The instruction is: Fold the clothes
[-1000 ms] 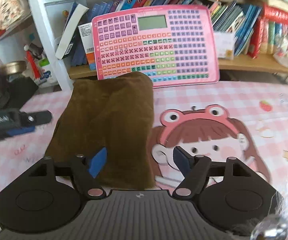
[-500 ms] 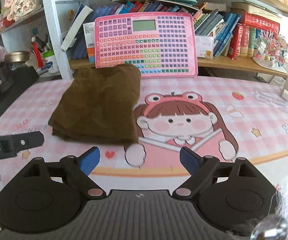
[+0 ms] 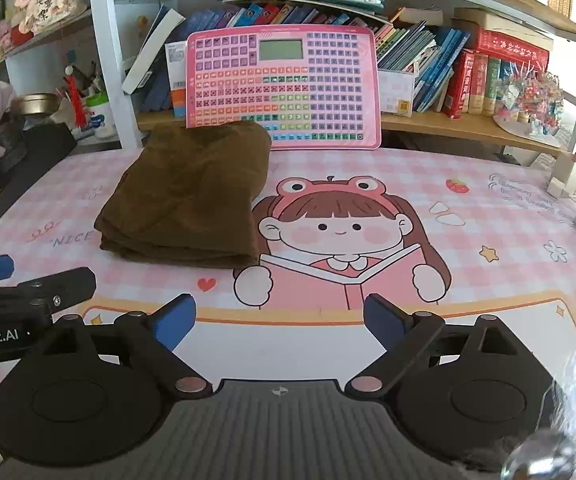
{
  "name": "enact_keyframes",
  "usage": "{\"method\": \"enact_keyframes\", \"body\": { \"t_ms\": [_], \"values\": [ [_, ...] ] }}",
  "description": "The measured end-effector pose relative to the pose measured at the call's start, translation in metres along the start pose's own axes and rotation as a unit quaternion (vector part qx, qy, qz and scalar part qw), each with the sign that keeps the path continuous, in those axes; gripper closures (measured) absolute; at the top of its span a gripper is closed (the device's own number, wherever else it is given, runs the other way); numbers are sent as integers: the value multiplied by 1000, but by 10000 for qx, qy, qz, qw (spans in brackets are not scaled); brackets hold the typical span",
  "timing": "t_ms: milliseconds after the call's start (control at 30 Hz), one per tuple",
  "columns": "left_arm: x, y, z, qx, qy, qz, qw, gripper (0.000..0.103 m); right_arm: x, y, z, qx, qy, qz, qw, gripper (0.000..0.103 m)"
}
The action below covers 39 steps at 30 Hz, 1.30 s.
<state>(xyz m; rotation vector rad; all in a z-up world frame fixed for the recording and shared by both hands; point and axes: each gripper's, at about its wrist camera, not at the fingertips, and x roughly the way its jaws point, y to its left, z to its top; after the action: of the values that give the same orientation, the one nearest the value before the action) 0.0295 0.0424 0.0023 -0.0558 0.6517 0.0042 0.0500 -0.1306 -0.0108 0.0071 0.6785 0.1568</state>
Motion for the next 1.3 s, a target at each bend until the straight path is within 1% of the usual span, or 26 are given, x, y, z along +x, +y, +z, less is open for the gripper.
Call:
{"method": "enact_keyframes", "body": {
  "t_ms": [167,400,600,1067,1300],
  "values": [
    [1,-1,-1,6,81,33,10000,1,2,-3,1,64,98,64,9999,10],
    [2,-3,0,3,147,67,9999,1,4,-6,1,99,116,91,9998,10],
    [4,-7,0,165,217,210,9994,1,5,-7,2,126,133,53,9998,9],
    [10,-6,0,279,359,312,9985,1,8,-6,0,140,182,3,9997,9],
    [10,-5,0,273,357,301,9985,1,9,-4,0,138,208,-12,9997,9]
  ]
}}
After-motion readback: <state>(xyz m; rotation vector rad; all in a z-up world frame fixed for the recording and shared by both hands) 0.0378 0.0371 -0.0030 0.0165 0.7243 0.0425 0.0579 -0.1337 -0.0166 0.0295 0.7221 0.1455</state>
